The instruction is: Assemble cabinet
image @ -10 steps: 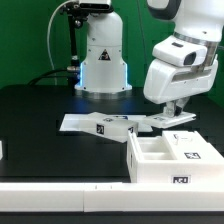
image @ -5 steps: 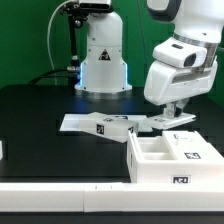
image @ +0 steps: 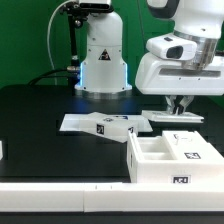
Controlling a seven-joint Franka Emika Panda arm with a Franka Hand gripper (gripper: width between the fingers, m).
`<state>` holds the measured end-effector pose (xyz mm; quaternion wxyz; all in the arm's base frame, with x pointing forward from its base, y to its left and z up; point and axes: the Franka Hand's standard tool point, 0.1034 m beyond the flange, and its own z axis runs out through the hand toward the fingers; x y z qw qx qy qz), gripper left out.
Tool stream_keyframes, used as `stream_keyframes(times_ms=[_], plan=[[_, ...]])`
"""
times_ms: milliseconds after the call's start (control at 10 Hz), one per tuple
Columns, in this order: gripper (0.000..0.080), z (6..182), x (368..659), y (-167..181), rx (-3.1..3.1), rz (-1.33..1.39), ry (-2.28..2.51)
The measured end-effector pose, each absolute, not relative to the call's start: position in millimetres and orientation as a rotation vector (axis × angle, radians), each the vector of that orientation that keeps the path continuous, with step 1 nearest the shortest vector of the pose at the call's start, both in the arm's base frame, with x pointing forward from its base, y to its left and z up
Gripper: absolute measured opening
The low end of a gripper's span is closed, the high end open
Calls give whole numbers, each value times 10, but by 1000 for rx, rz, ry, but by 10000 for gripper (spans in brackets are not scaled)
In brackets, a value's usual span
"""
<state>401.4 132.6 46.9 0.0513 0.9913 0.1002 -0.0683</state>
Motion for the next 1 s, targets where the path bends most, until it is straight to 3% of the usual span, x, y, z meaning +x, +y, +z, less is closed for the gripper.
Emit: stream_keyframes(times_ms=[400, 1000], plan=[[64, 570, 4014, 1311, 2993, -179, -521], [64, 554, 3952, 1325, 2812, -201, -1167]])
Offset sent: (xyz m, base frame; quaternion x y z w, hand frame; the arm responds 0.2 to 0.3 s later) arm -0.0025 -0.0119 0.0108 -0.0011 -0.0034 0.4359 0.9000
